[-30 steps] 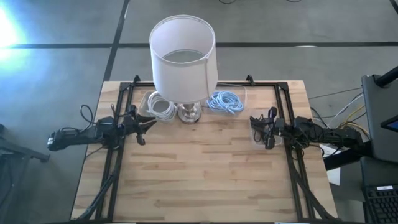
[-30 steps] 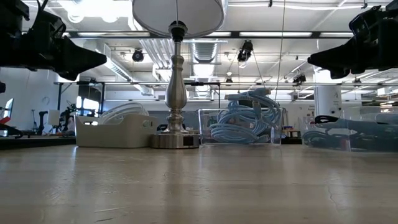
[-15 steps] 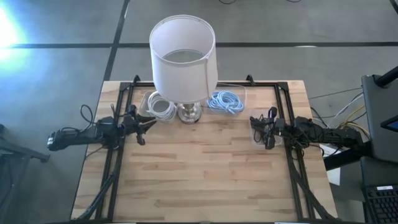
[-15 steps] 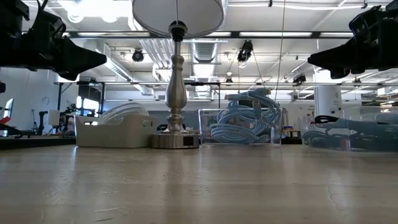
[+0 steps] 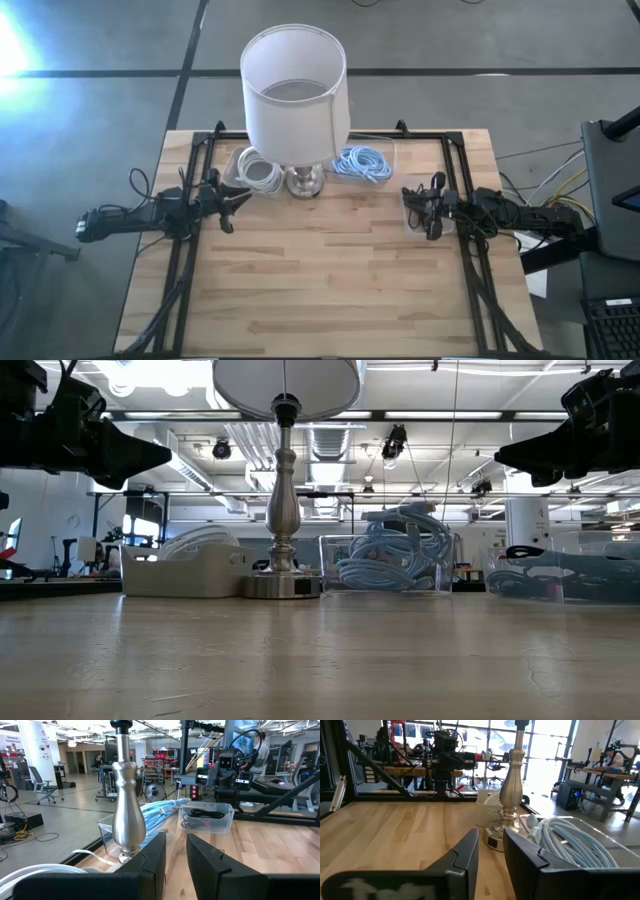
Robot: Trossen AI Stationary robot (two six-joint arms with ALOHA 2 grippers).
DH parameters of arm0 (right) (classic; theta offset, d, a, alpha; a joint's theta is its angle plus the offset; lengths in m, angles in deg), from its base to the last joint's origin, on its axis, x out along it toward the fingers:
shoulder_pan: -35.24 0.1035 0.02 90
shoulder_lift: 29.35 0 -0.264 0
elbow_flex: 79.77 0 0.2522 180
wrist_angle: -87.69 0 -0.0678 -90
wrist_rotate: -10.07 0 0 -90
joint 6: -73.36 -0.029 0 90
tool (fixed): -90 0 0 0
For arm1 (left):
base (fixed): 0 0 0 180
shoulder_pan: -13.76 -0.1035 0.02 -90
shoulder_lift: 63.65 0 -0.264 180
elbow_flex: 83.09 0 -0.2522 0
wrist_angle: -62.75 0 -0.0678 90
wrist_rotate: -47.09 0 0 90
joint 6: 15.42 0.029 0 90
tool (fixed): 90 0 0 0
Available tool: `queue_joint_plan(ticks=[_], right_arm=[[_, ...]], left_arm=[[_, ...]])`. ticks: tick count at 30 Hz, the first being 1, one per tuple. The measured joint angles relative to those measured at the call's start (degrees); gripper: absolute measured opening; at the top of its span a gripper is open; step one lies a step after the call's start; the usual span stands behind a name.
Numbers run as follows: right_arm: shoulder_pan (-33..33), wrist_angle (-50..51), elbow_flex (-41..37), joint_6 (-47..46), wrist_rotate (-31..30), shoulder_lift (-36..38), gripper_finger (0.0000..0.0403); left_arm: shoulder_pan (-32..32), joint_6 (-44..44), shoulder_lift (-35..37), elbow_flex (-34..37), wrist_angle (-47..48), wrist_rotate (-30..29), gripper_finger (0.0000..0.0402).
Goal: Pick & Place USB Port
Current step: Return to Home Position
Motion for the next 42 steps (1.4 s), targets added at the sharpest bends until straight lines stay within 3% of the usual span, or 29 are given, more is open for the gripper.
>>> queue_joint_plan(ticks=[11, 30, 42], right_arm=[[0.0, 0.0, 0.0, 0.0, 0.0, 0.0, 0.0068], [0.0, 0.0, 0.0, 0.0, 0.0, 0.0, 0.0091], [0.0, 0.0, 0.0, -0.1, 0.0, 0.0, 0.0073]], left_arm=[[0.0, 0.0, 0.0, 0.0, 0.0, 0.0, 0.0081], [0.0, 0.0, 0.0, 0.0, 0.0, 0.0, 0.0080], [0.0, 0.0, 0.0, 0.0, 0.0, 0.0, 0.0081]])
